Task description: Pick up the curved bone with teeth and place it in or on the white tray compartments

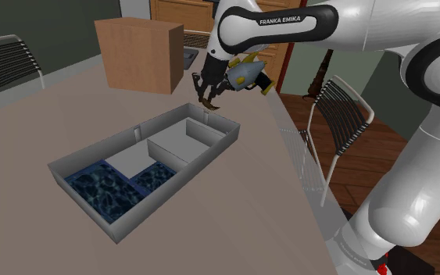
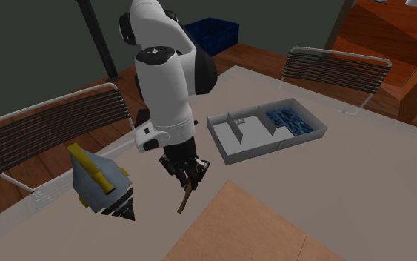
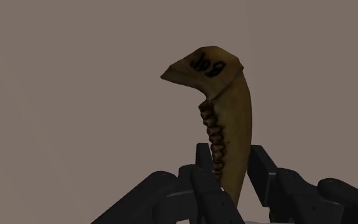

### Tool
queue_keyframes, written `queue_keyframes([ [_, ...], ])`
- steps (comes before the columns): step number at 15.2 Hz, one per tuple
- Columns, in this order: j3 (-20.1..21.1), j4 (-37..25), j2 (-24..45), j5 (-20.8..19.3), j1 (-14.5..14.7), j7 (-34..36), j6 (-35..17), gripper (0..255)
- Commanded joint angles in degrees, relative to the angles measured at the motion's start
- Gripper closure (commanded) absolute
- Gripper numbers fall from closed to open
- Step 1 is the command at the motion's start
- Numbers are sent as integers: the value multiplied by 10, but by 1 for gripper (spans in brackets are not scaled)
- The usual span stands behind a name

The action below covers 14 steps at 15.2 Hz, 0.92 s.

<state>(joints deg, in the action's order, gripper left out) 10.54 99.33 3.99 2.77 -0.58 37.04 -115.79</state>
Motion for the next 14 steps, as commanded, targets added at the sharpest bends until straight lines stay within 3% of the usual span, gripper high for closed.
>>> queue_keyframes([
  [1, 0, -7, 1, 0, 0, 0, 7, 255],
  [14, 1, -121, 12, -4, 1, 7, 111, 255],
])
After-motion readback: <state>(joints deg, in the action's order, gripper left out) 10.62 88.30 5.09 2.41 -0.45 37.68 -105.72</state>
